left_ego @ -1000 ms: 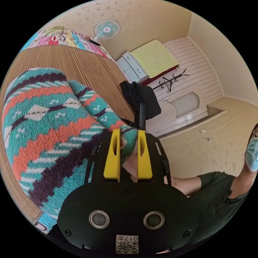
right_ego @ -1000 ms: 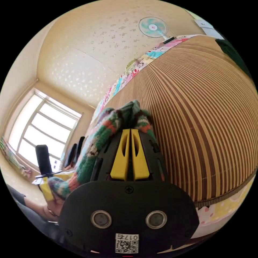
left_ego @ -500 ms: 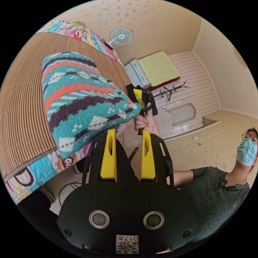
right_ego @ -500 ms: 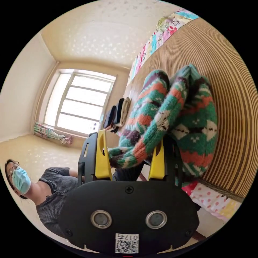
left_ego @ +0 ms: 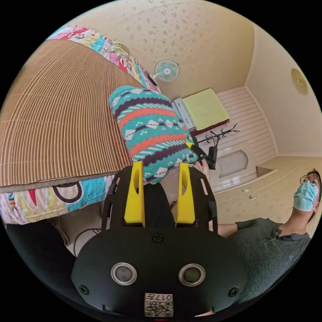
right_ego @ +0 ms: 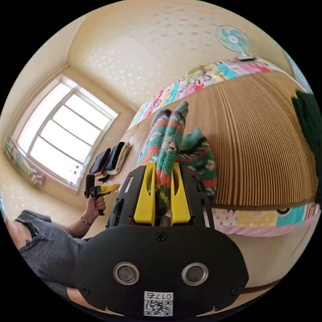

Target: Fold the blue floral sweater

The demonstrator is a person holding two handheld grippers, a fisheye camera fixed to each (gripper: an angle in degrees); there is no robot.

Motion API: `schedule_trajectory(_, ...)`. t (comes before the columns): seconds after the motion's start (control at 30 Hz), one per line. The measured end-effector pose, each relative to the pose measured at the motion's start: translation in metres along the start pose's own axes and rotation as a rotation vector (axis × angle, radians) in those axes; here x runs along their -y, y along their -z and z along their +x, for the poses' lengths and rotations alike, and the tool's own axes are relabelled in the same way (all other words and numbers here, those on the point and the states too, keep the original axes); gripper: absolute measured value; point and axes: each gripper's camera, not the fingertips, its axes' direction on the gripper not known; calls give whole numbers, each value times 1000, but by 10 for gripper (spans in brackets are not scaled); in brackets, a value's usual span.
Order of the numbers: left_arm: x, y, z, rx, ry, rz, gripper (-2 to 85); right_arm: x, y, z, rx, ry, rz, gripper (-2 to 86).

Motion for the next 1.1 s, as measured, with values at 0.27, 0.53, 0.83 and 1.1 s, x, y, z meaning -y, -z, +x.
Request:
schedule_trajectory(0.27, 65, -103, -68, -243, 223, -225, 248, -162, 54, 108, 254, -401, 256, 168)
schedule_trajectory(0.53, 64, -134, -32, -442, 176, -451, 165, -220, 20, 94, 637, -390, 200, 315)
schedule_trajectory(0.83, 26, -78, 6, -651, 103, -526, 124, -165, -47, 29, 787, -181, 4, 268)
schedule_trajectory(1.1, 42, 14, 27, -503, 16, -493, 94, -92, 44, -12, 805, 179, 237, 221)
